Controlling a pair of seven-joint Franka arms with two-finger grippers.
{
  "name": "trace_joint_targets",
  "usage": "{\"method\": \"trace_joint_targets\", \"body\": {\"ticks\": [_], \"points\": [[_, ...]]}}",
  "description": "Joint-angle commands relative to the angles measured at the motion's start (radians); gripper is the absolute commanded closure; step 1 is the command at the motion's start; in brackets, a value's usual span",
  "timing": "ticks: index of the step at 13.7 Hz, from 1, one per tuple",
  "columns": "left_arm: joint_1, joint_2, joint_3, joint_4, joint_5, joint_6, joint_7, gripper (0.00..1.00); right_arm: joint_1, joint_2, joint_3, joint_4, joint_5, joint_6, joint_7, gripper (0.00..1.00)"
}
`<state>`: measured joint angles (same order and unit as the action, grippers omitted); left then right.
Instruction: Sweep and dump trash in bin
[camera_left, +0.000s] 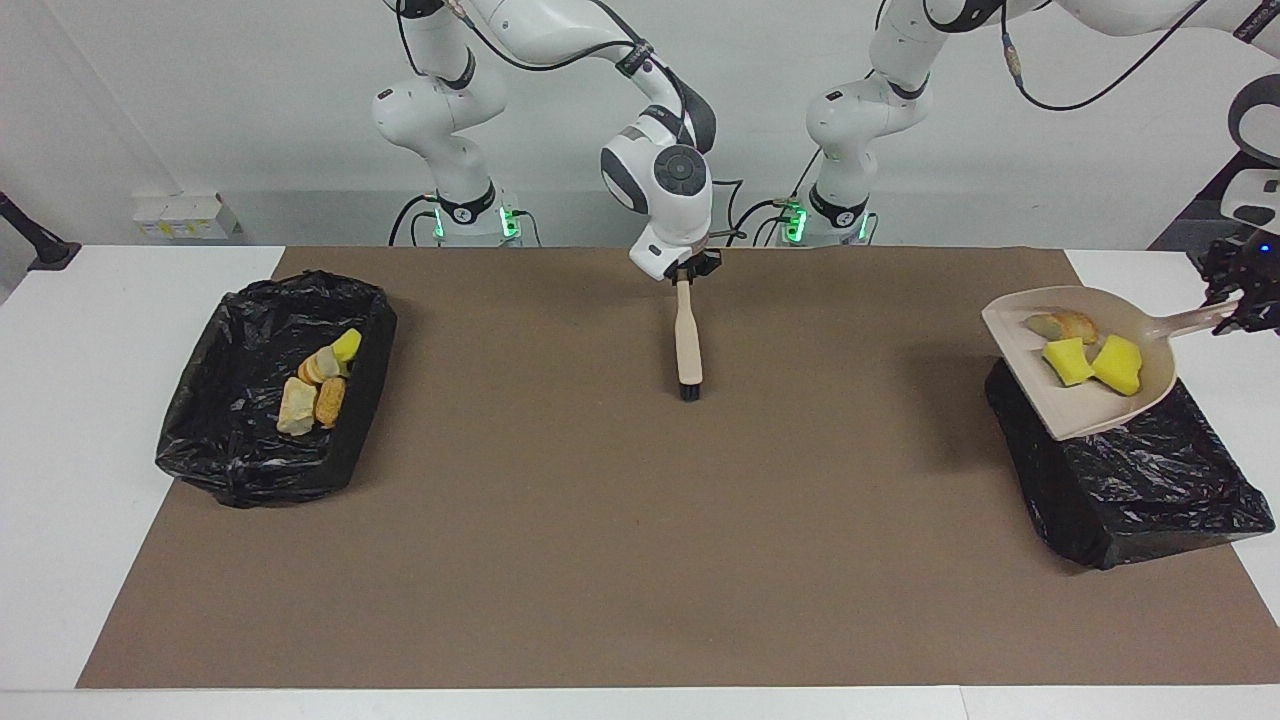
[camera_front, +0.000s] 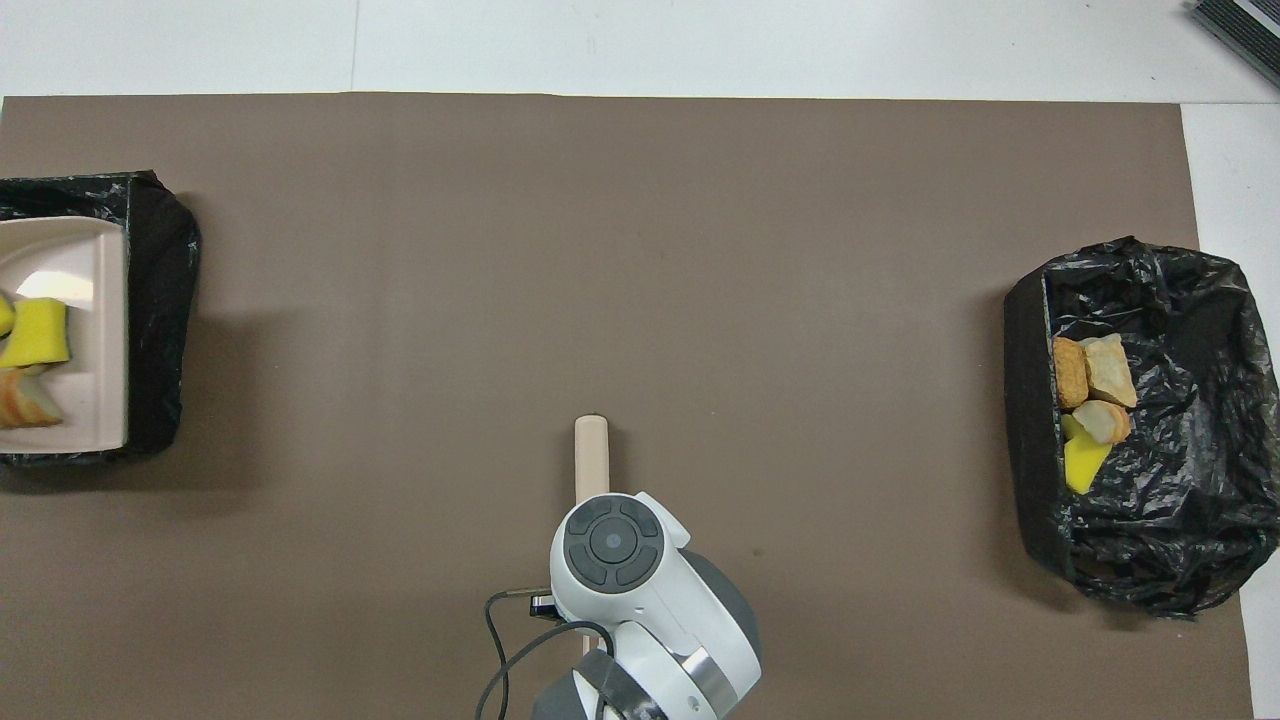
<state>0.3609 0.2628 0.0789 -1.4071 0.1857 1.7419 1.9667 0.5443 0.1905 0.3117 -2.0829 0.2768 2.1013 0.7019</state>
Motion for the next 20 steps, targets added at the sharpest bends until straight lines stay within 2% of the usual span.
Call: {"method": "trace_joint_targets", "body": {"ticks": [1, 4, 7, 9, 12, 13, 15, 17, 20], "points": [[0.045, 0.114, -0.011, 0.172, 0.057, 0.007, 0.116, 1.00, -0.003, 0.024, -0.005, 0.029, 0.007, 0.006, 0.005, 0.00], [0.035, 0.124, -0.008, 0.169, 0.173, 0.137, 0.057, 1.00, -0.044, 0.026, -0.009, 0.082, -0.033, 0.006, 0.002, 0.00], [0.003, 0.080, -0.008, 0.059, 0.343, 0.278, -0.018, 1.00, -0.133, -0.015, -0.011, 0.130, -0.098, 0.008, -0.001, 0.00], [-0.039, 0.044, -0.008, -0.010, 0.479, 0.298, -0.075, 1.00, -0.219, -0.069, -0.011, 0.150, -0.218, 0.006, -0.033, 0.00], [-0.091, -0.058, -0.008, -0.178, 0.697, 0.315, -0.299, 1.00, -0.320, -0.106, -0.014, 0.172, -0.385, -0.017, -0.042, 0.00], [-0.120, -0.091, -0.010, -0.209, 0.772, 0.314, -0.330, 1.00, -0.335, -0.121, -0.016, 0.173, -0.451, -0.024, -0.038, 0.00], [-0.138, -0.126, -0.008, -0.210, 0.816, 0.300, -0.341, 1.00, -0.400, -0.166, -0.014, 0.194, -0.510, -0.040, -0.051, 0.00], [-0.157, -0.158, -0.011, -0.202, 0.882, 0.301, -0.341, 1.00, -0.467, -0.192, -0.009, 0.288, -0.495, -0.153, -0.070, 0.00], [-0.175, -0.188, -0.019, -0.191, 0.957, 0.298, -0.341, 1.00, -0.498, -0.215, -0.014, 0.383, -0.492, -0.308, -0.119, 0.00]]}}
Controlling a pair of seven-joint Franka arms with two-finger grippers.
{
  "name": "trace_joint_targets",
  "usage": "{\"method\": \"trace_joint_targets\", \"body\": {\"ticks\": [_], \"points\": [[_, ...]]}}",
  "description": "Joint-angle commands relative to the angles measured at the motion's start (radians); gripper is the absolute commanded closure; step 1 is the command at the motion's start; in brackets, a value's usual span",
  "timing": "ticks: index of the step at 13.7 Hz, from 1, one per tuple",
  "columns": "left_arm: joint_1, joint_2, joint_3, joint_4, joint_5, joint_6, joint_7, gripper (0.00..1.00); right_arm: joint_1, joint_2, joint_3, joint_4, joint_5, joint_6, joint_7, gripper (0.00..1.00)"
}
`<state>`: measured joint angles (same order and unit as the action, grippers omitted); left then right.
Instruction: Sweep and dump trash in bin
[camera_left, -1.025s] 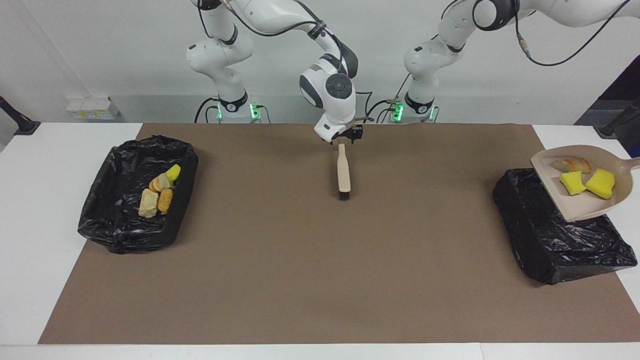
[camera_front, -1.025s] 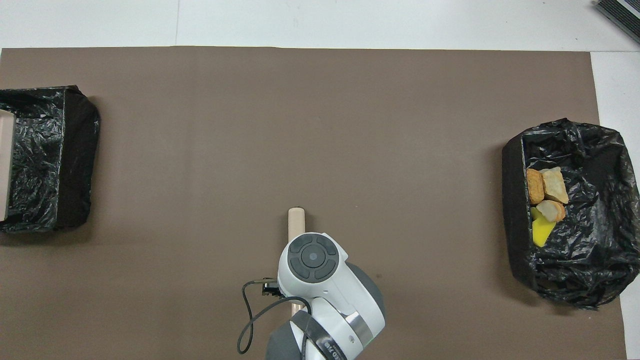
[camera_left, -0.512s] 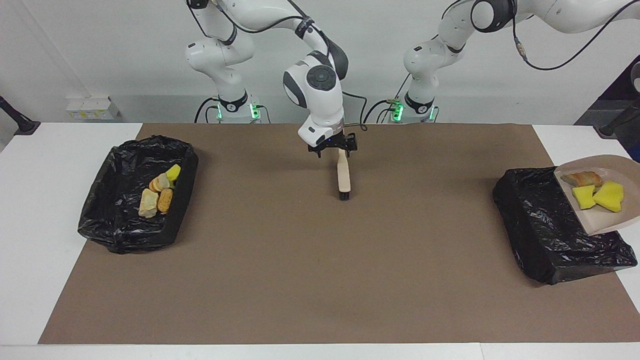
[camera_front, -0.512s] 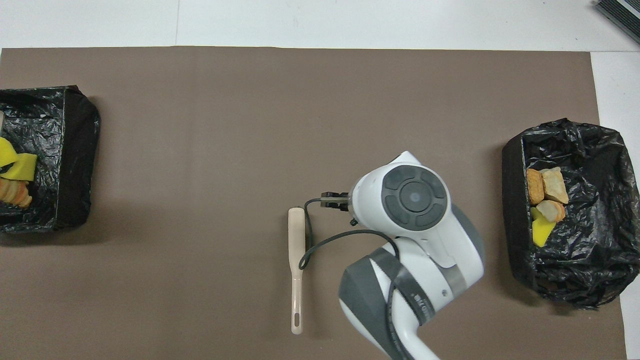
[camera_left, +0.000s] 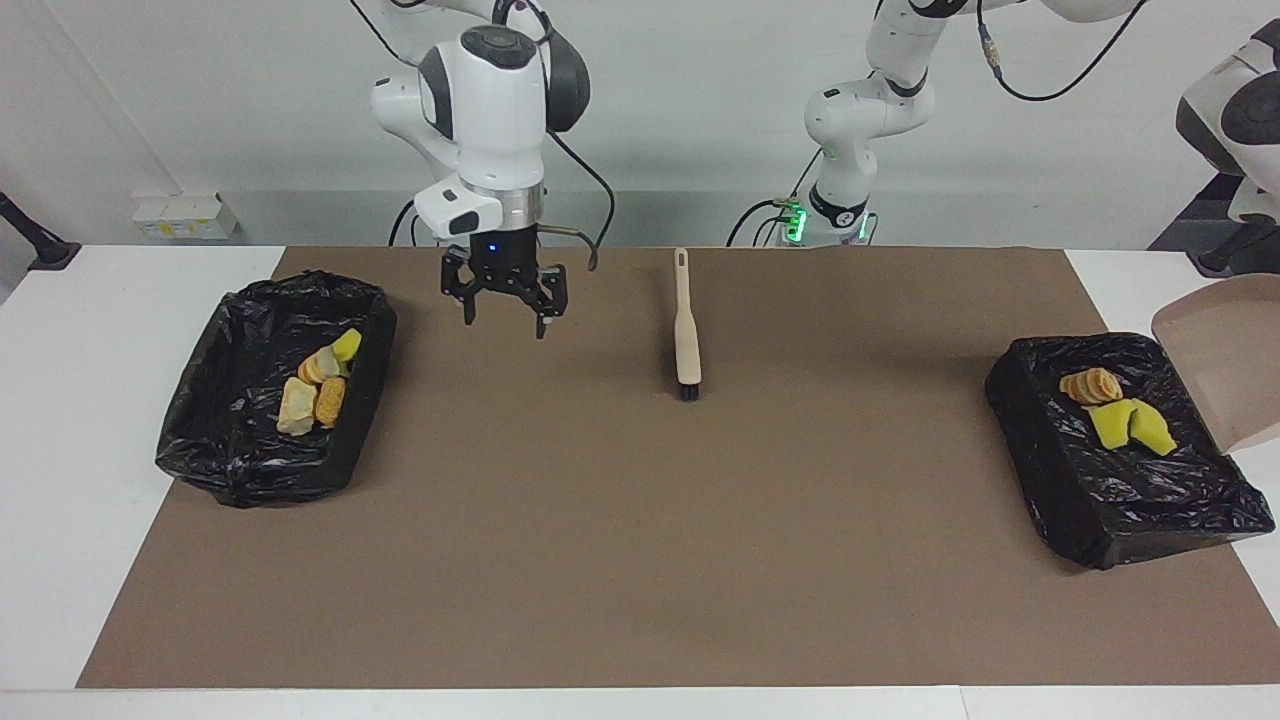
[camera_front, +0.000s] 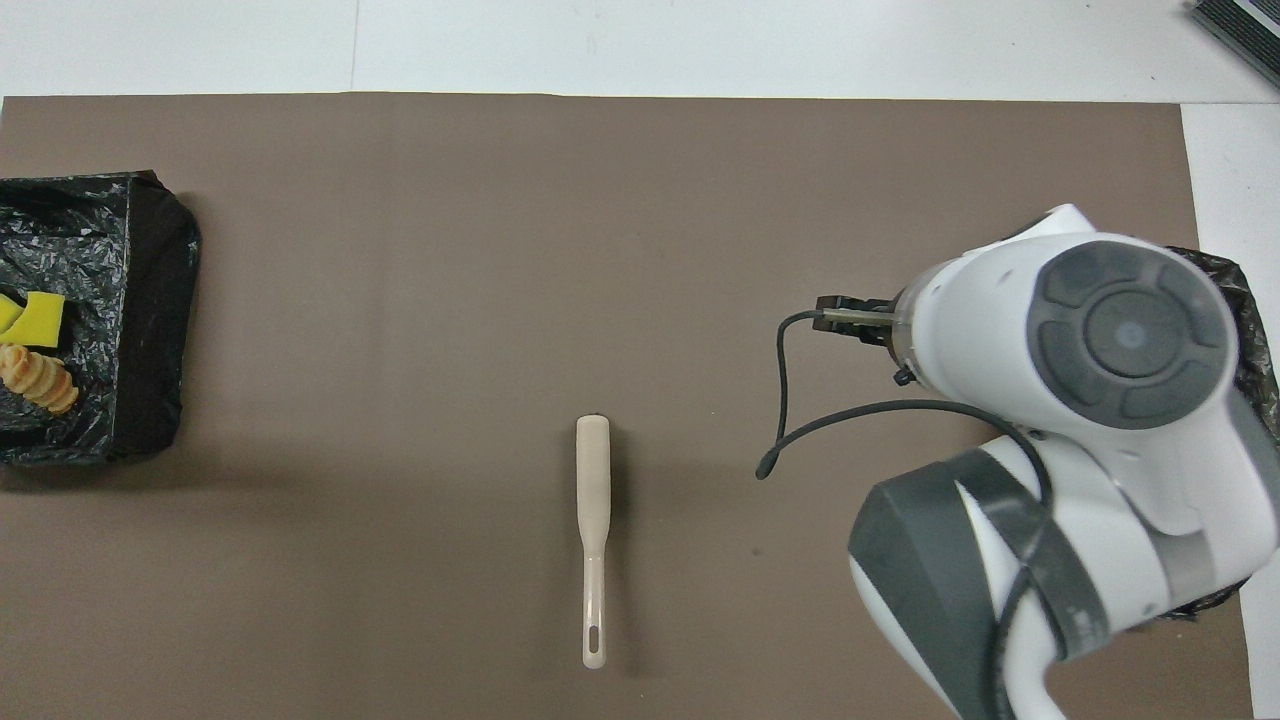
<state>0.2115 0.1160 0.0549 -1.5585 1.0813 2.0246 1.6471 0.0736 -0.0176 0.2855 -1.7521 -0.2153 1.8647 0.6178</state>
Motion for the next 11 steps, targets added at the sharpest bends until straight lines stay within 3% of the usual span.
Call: {"method": "trace_joint_targets", "body": {"ticks": [1, 8, 11], "points": [[-0.049, -0.051, 0.005, -0.041, 0.071, 0.005, -0.021, 1.00, -0.047, -0.028, 0.012, 0.074, 0.001, -0.102, -0.065, 0.00], [-0.101, -0.059, -0.003, -0.052, 0.037, -0.041, -0.018, 1.00, -0.153, -0.041, -0.003, 0.239, 0.045, -0.281, -0.265, 0.00], [-0.170, -0.058, -0.001, -0.048, -0.147, -0.160, -0.024, 1.00, -0.169, -0.041, -0.068, 0.295, 0.102, -0.329, -0.395, 0.00]]}}
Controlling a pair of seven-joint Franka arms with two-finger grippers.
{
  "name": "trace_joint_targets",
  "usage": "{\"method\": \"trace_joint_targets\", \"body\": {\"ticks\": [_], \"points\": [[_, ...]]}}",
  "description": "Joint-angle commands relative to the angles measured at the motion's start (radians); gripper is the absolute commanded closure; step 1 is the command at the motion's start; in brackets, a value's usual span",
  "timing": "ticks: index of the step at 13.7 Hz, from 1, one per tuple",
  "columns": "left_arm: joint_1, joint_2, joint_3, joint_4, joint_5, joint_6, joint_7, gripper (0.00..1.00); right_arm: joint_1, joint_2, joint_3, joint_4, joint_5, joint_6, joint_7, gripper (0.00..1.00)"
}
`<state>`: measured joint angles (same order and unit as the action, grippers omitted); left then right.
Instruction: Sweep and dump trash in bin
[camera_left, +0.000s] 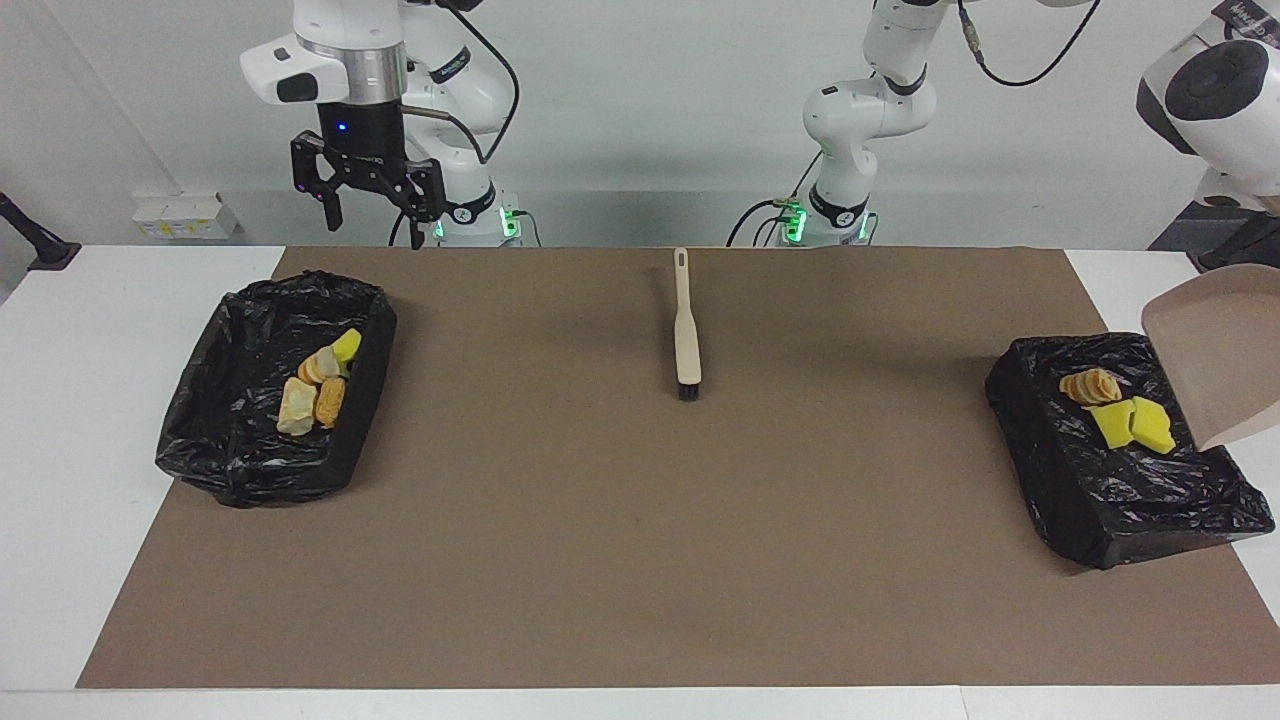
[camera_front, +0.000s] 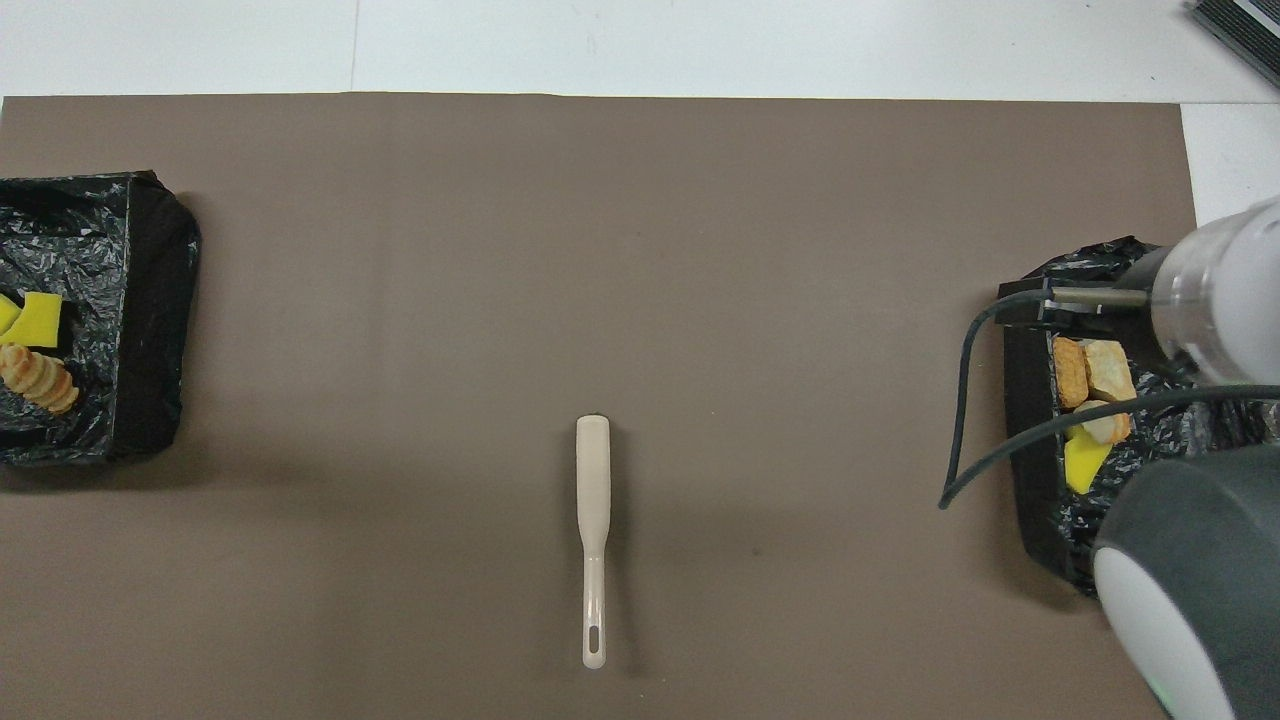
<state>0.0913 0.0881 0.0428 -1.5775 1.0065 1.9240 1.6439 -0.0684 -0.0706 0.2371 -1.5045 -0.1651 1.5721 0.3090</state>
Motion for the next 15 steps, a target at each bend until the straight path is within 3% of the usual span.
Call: {"method": "trace_joint_targets", "body": {"ticks": [1, 3, 6, 9, 12, 15], "points": [[-0.067, -0.031, 0.009, -0.030, -0.124, -0.097, -0.019, 1.00, -0.045, 0.011, -0.024, 0.047, 0.058, -0.040, -0.108, 0.00], [-0.088, -0.031, 0.009, -0.030, -0.274, -0.125, -0.019, 1.00, -0.059, 0.003, -0.036, 0.043, 0.064, -0.072, -0.149, 0.00], [-0.131, -0.024, 0.009, -0.033, -0.439, -0.201, -0.131, 1.00, 0.065, -0.012, -0.255, 0.004, 0.065, -0.084, -0.284, 0.00], [-0.176, -0.014, 0.009, -0.054, -0.624, -0.258, -0.454, 1.00, 0.088, 0.000, -0.292, -0.026, 0.070, -0.092, -0.298, 0.00], [-0.277, -0.007, 0.009, -0.090, -0.718, -0.254, -0.802, 1.00, 0.137, 0.002, -0.367, -0.055, 0.068, -0.101, -0.300, 0.00], [-0.375, 0.016, 0.009, -0.099, -0.796, -0.231, -1.175, 1.00, 0.136, 0.000, -0.375, -0.079, 0.068, -0.123, -0.301, 0.00]]}}
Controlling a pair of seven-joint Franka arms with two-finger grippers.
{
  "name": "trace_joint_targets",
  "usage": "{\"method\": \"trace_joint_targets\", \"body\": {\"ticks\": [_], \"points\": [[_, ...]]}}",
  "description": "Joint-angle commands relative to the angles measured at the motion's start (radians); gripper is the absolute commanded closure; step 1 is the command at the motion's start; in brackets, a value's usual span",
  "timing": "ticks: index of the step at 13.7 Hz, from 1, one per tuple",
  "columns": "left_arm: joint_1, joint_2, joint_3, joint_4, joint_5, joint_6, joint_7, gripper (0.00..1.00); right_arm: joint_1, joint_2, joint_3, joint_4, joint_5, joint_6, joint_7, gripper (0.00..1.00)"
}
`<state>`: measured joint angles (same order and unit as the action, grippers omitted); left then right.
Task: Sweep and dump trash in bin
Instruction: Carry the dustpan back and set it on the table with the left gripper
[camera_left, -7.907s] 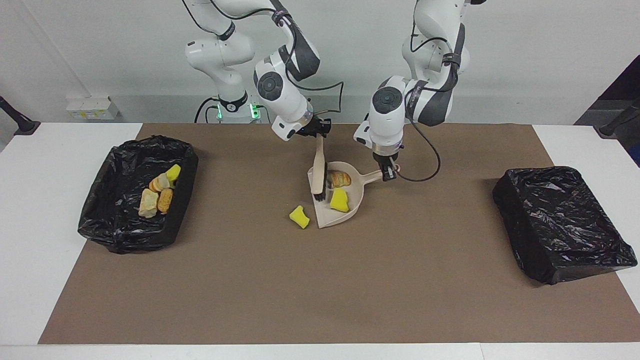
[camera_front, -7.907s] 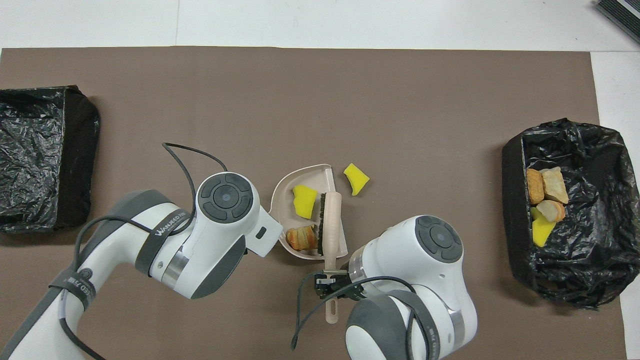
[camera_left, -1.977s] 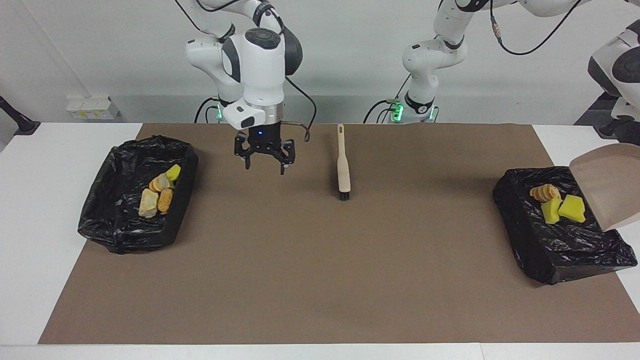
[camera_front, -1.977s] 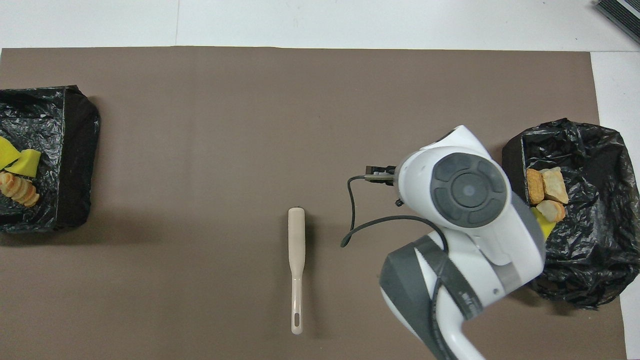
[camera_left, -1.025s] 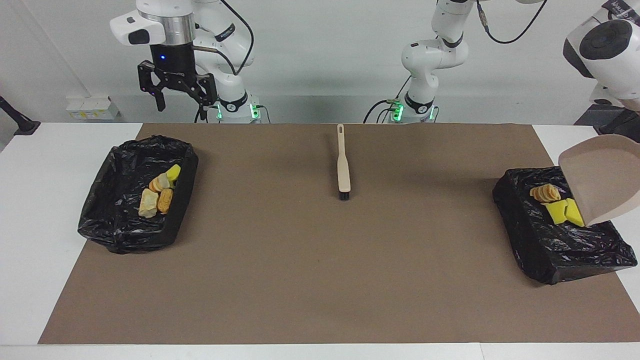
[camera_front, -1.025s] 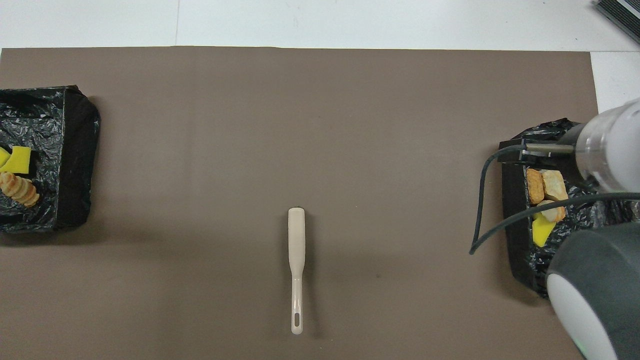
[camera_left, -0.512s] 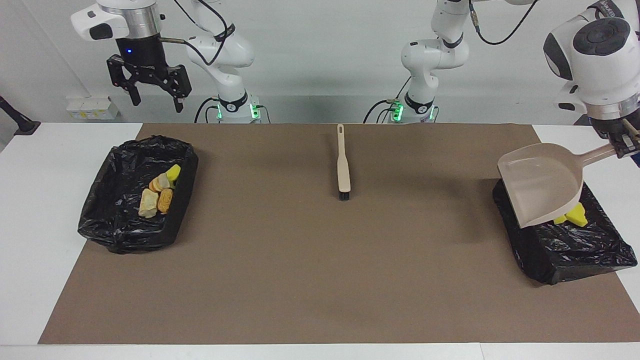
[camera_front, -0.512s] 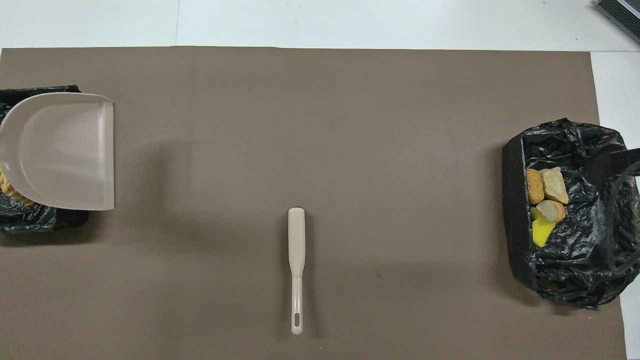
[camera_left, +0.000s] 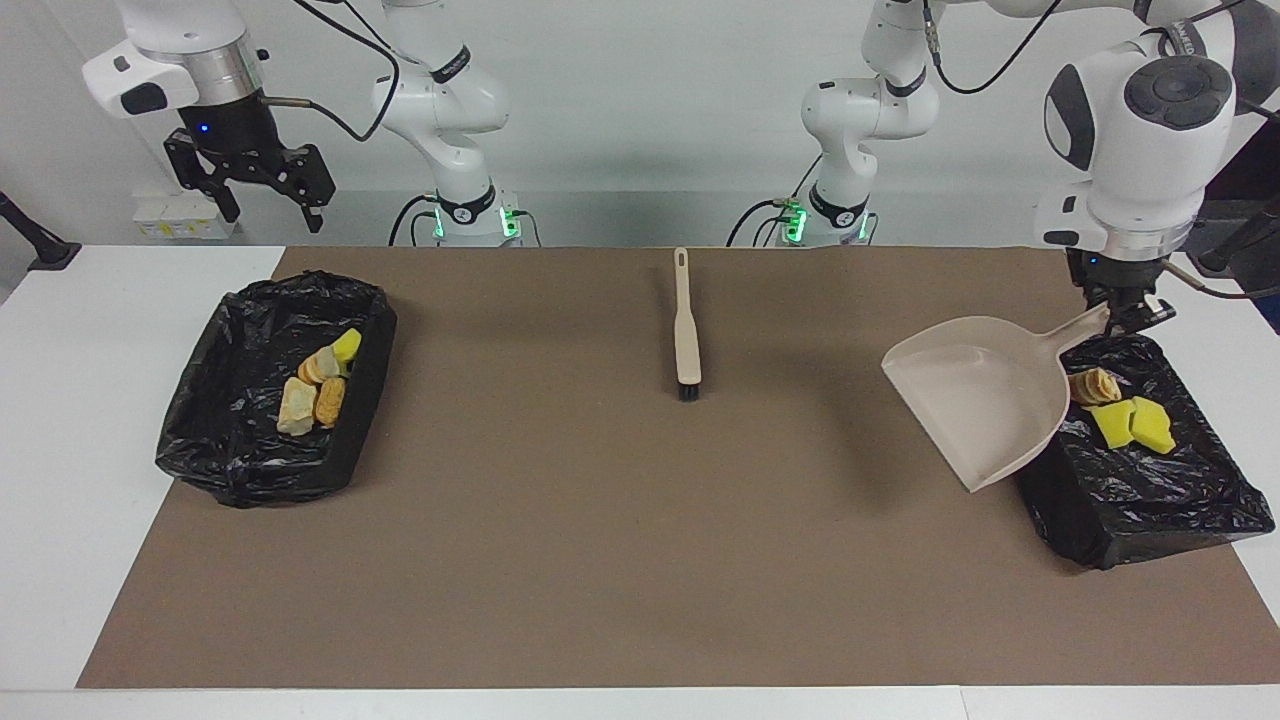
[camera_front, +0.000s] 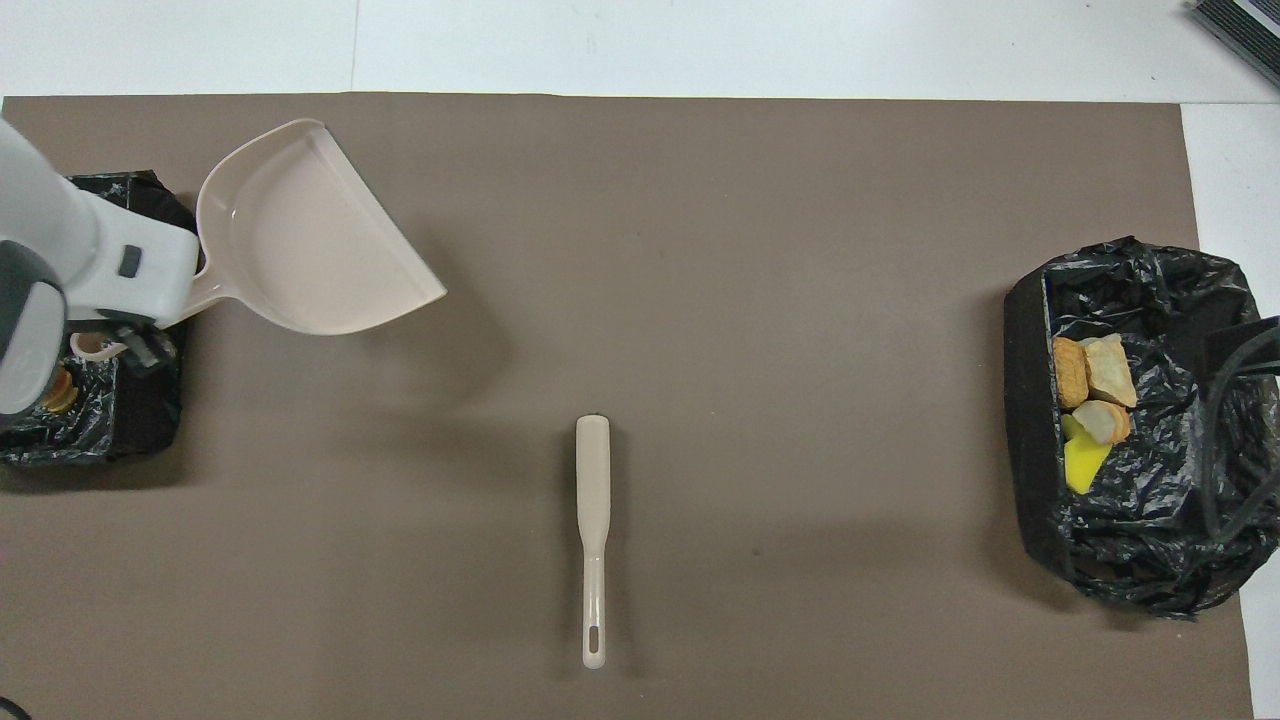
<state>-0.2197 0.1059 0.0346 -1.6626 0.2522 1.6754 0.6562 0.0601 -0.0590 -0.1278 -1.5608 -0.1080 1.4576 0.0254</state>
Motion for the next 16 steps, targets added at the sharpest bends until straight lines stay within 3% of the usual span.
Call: {"method": "trace_joint_targets", "body": {"ticks": [1, 5, 7, 10, 16], "points": [[-0.101, 0.018, 0.018, -0.016, -0.057, 0.044, -0.326, 1.00, 0.009, -0.018, -0.010, -0.033, 0.011, -0.008, -0.018, 0.00], [-0.257, 0.124, 0.018, -0.012, -0.210, 0.165, -0.744, 1.00, 0.004, -0.027, -0.010, -0.053, 0.011, -0.006, -0.018, 0.00], [-0.309, 0.161, 0.019, -0.006, -0.298, 0.210, -0.771, 1.00, 0.004, -0.027, -0.010, -0.055, 0.011, -0.006, -0.018, 0.00], [-0.369, 0.227, 0.019, 0.010, -0.327, 0.308, -0.863, 1.00, 0.006, -0.028, -0.009, -0.055, 0.011, -0.009, -0.019, 0.00], [-0.392, 0.326, 0.019, 0.035, -0.373, 0.414, -0.926, 1.00, 0.010, -0.036, -0.009, -0.068, 0.011, 0.006, -0.053, 0.00]]}}
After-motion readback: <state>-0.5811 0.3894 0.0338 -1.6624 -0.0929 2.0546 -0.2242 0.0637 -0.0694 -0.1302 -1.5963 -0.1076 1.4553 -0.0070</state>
